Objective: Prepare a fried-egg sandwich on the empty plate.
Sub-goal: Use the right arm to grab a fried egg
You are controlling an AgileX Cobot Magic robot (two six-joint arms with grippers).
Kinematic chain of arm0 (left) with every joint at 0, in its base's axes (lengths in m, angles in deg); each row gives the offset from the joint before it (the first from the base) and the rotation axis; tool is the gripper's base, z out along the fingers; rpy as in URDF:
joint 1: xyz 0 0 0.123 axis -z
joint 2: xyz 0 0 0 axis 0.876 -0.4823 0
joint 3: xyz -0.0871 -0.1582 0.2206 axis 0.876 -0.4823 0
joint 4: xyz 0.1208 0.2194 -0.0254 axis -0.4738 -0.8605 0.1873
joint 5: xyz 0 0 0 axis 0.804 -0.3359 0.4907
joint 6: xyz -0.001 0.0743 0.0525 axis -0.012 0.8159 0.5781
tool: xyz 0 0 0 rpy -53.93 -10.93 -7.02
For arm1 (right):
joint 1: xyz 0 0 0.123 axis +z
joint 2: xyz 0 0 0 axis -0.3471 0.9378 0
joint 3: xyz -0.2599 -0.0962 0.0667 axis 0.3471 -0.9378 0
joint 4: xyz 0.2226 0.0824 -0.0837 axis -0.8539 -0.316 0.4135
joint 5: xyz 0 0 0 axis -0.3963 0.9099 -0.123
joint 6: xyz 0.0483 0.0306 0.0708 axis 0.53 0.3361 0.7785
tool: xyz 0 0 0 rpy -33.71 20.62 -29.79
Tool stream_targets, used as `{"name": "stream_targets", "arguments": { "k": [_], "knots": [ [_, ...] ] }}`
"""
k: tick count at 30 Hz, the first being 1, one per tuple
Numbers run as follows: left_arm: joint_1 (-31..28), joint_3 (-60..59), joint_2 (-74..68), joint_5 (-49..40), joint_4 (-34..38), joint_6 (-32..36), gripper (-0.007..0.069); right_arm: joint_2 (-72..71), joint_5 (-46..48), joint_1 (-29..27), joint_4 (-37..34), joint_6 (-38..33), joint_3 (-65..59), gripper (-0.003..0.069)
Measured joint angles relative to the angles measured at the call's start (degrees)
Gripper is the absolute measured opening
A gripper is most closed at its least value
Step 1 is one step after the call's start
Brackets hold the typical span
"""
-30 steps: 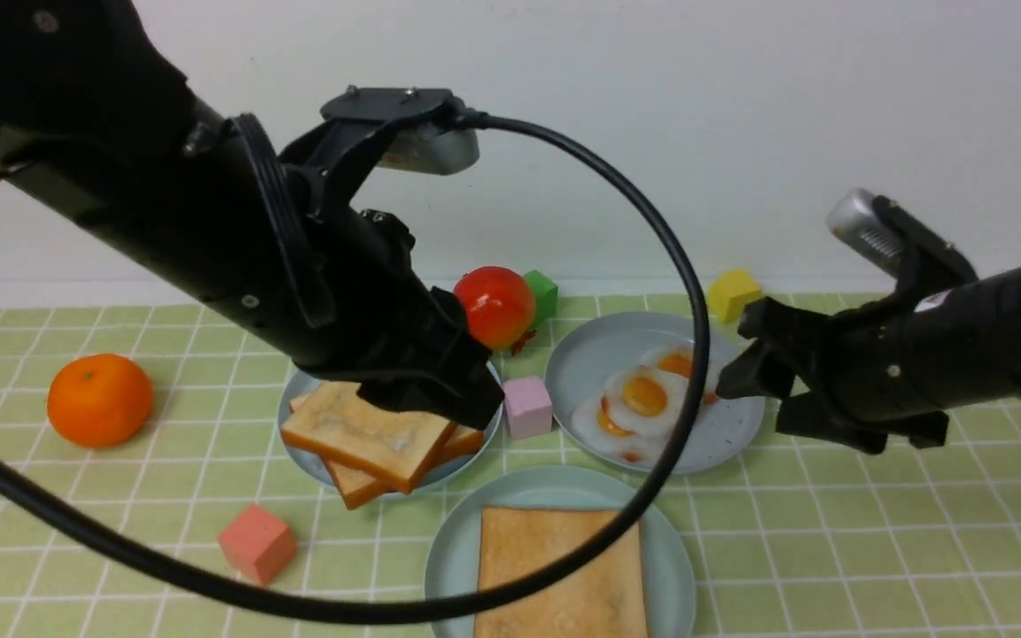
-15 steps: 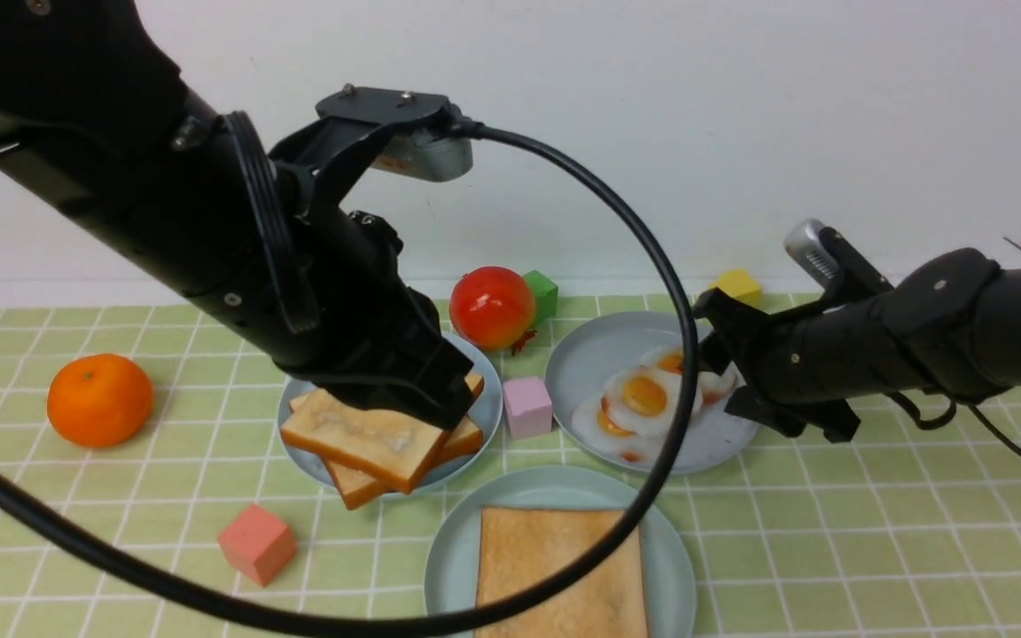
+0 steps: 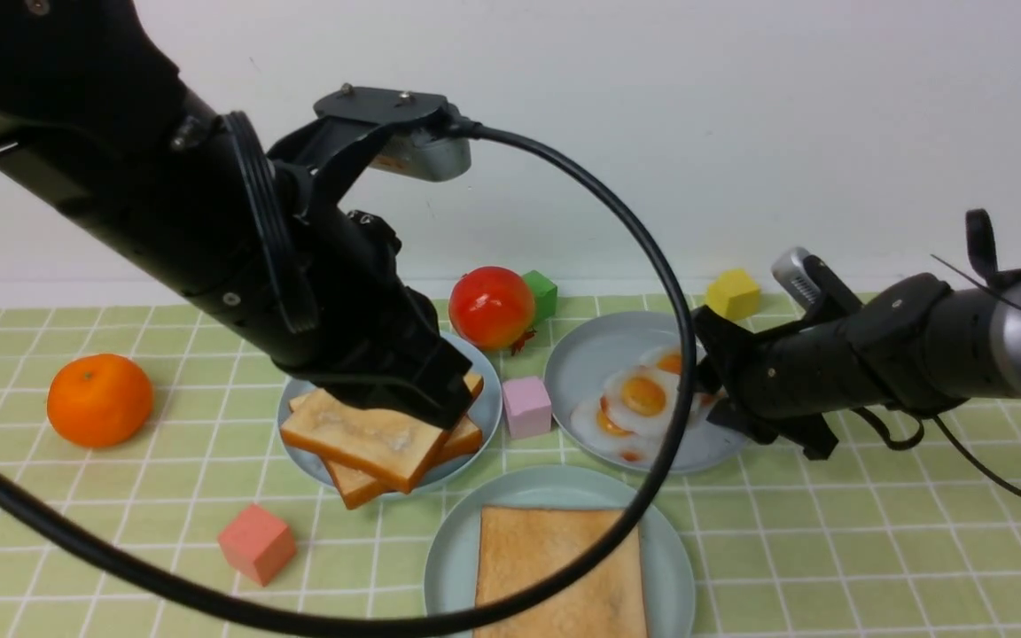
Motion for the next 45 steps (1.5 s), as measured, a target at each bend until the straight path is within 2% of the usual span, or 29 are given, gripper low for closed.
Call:
{"name": "stream_targets", "arguments": {
  "k": [2,3,4,5,6,16,24,31,35,38,41,43,44,45],
  "knots": [
    [0.0,0.0,0.0,0.0,-0.3,-0.3,-0.0013,0.3,0.0,0.0,-0.6,0.1,0.1,0.0154],
    [0.0,0.0,0.0,0.0,-0.4,-0.4,-0.0013,0.3,0.0,0.0,-0.6,0.1,0.1,0.0154],
    [0.0,0.0,0.0,0.0,-0.7,-0.8,-0.0013,0.3,0.2,0.0,-0.6,0.1,0.1,0.0069],
    [0.0,0.0,0.0,0.0,-0.7,-0.9,-0.0013,0.3,0.2,0.0,-0.6,0.1,0.1,0.0059],
    [0.0,0.0,0.0,0.0,-0.8,-1.0,-0.0013,0.3,0.3,0.0,-0.7,0.1,0.2,0.0007],
    [0.0,0.0,0.0,0.0,-1.2,-1.1,-0.0013,-0.1,2.2,0.0,-0.3,-0.9,0.3,-0.0010],
    [0.0,0.0,0.0,-1.9,-3.3,-4.0,-0.0013,-7.1,8.5,0.0,0.3,-9.2,-0.2,-0.0010],
    [0.0,0.0,0.0,-2.4,-3.7,-5.4,-0.0013,-11.0,11.6,0.0,1.0,-9.2,-0.2,-0.0008],
    [0.0,0.0,0.0,-2.4,-3.6,-5.4,-0.0013,-9.9,11.5,0.0,1.1,-4.4,-0.3,0.0031],
    [0.0,0.0,0.0,-2.4,-3.6,-5.6,-0.0011,-7.9,10.8,0.0,1.1,-0.7,-0.3,0.0129],
    [0.0,0.0,0.0,-2.6,-3.6,-5.6,-0.0009,-6.3,10.5,0.0,0.6,1.9,-0.3,0.0258],
    [0.0,0.0,0.0,-2.7,-3.6,-5.6,-0.0006,-5.2,9.3,0.0,-1.6,2.9,-0.3,0.0360],
    [0.0,0.0,0.0,-2.7,-3.6,-5.6,-0.0006,-5.2,9.3,0.0,-1.9,3.2,-0.3,0.0360],
    [0.0,0.0,0.0,-2.7,-3.6,-5.6,-0.0005,-4.6,8.3,0.0,-3.7,3.2,-0.3,0.0412]
  ]
}}
